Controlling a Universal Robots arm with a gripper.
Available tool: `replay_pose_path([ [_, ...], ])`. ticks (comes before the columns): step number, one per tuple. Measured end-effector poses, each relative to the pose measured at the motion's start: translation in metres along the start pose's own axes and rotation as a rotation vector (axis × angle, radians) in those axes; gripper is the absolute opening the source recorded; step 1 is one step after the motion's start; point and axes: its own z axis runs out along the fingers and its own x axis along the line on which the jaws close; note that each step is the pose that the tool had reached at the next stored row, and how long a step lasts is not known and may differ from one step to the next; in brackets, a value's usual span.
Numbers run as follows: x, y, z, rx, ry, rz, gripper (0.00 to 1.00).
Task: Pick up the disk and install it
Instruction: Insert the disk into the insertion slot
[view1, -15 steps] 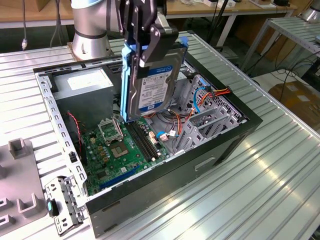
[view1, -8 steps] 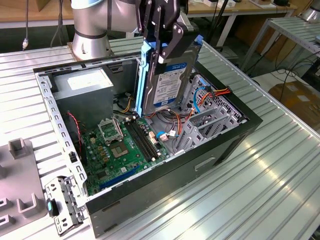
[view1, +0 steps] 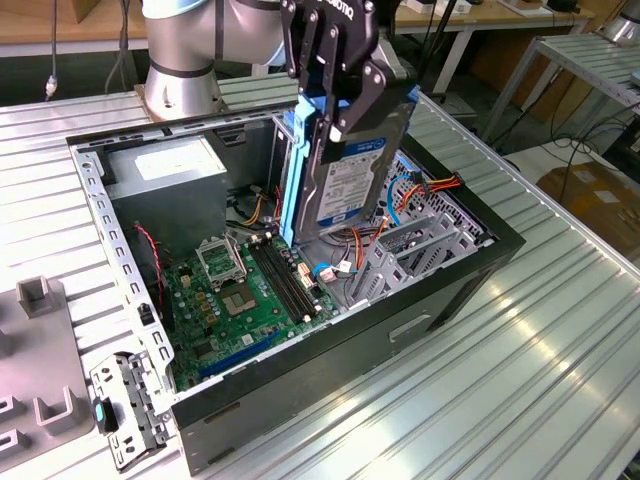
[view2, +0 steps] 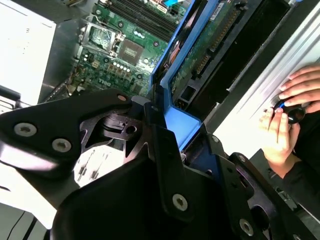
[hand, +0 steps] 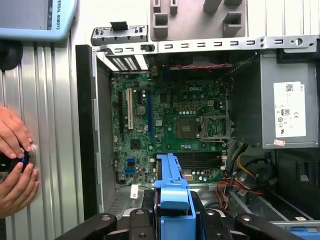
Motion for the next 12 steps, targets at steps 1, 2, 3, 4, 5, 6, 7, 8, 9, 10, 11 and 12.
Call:
replay_pose_path([
  [1, 0.0023, -0.0009, 0.0003, 0.0, 0.0, 0.0, 0.37],
  [2, 0.0033, -0.0027, 0.0005, 0.0, 0.0, 0.0, 0.37],
  [3, 0.0038, -0.0088, 0.0008, 0.0, 0.0002, 0.0, 0.37],
  [4, 0.004, -0.015, 0.0011, 0.0001, 0.0001, 0.0, 0.37],
  [5, 0.004, -0.0197, 0.0012, 0.0001, 0.0003, 0.0, 0.37],
  [6, 0.0041, -0.022, 0.0012, 0.0, 0.0004, 0.0, 0.37],
  [7, 0.0044, -0.0238, 0.0013, 0.0001, 0.0005, 0.0, 0.37],
  [8, 0.0059, -0.0254, 0.0015, 0.0, 0.0006, 0.0, 0.37],
  [9, 0.0079, -0.0261, 0.0018, 0.0, 0.0005, 0.0, 0.37],
  [10, 0.0125, -0.0273, 0.0023, 0.0001, 0.0006, 0.0, 0.37],
  [11, 0.0171, -0.0286, 0.0027, -0.0001, 0.0008, 0.0, 0.37],
  [12, 0.0199, -0.0309, 0.0033, -0.0002, 0.0007, 0.0, 0.37],
])
